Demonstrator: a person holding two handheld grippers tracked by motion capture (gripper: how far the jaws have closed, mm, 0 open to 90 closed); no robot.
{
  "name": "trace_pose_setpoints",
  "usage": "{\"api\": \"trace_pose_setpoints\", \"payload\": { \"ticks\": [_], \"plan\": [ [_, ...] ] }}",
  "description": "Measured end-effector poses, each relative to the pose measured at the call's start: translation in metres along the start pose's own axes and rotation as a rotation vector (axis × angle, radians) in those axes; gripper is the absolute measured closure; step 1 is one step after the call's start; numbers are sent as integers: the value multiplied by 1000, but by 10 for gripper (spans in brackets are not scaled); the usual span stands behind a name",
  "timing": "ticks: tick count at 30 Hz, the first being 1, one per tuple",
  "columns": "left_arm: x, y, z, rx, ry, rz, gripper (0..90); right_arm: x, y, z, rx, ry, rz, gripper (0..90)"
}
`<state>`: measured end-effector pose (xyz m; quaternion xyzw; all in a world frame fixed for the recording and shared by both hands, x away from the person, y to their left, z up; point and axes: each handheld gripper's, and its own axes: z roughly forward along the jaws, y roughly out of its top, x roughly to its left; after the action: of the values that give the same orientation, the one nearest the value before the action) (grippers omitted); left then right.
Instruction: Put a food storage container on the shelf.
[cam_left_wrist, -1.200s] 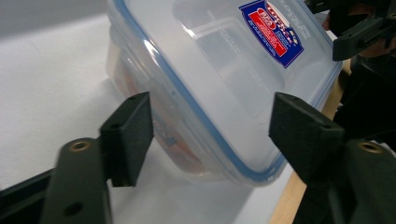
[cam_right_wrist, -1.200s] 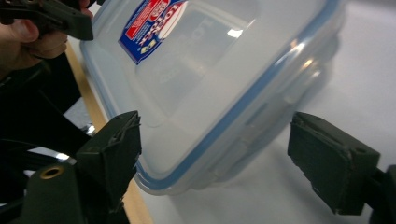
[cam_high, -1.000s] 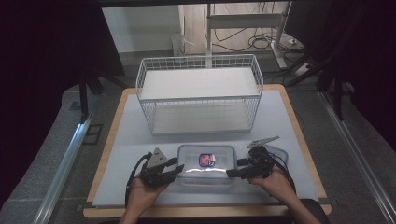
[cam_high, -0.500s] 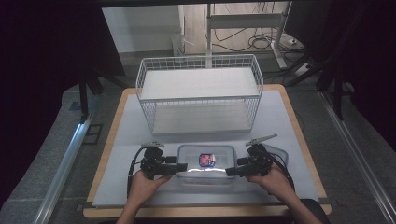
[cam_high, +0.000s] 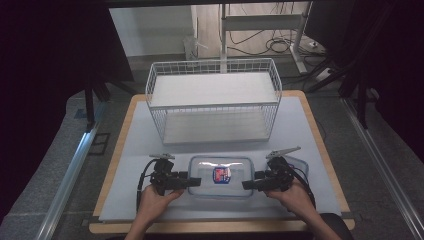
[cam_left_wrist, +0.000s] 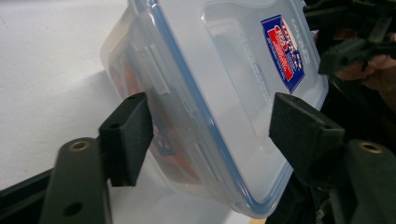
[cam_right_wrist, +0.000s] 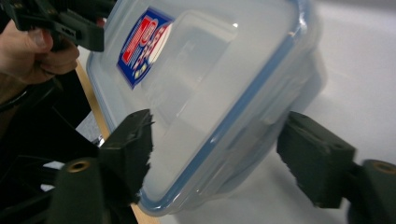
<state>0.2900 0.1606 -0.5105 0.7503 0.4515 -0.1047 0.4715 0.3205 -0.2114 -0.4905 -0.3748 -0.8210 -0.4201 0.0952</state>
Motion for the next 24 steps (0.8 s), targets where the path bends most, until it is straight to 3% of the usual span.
{"api": "trace_pose_setpoints", "payload": {
  "ticks": [3, 10, 14, 24],
  "plan": [
    [-2, -6, -5, -18, -11, 12, 374, 1, -2, -4, -18, 7, 1, 358],
    [-6, -16, -16, -33, -31, 35, 479, -2, -10, -13, -59, 81, 62, 486],
    [-8, -18, -17, -39, -24, 31, 490, -2, -12, -14, -67, 91, 75, 496],
    [-7, -28, -21, -88, -57, -2, 536, -2, -16, -16, -80, 119, 89, 528]
  ]
}}
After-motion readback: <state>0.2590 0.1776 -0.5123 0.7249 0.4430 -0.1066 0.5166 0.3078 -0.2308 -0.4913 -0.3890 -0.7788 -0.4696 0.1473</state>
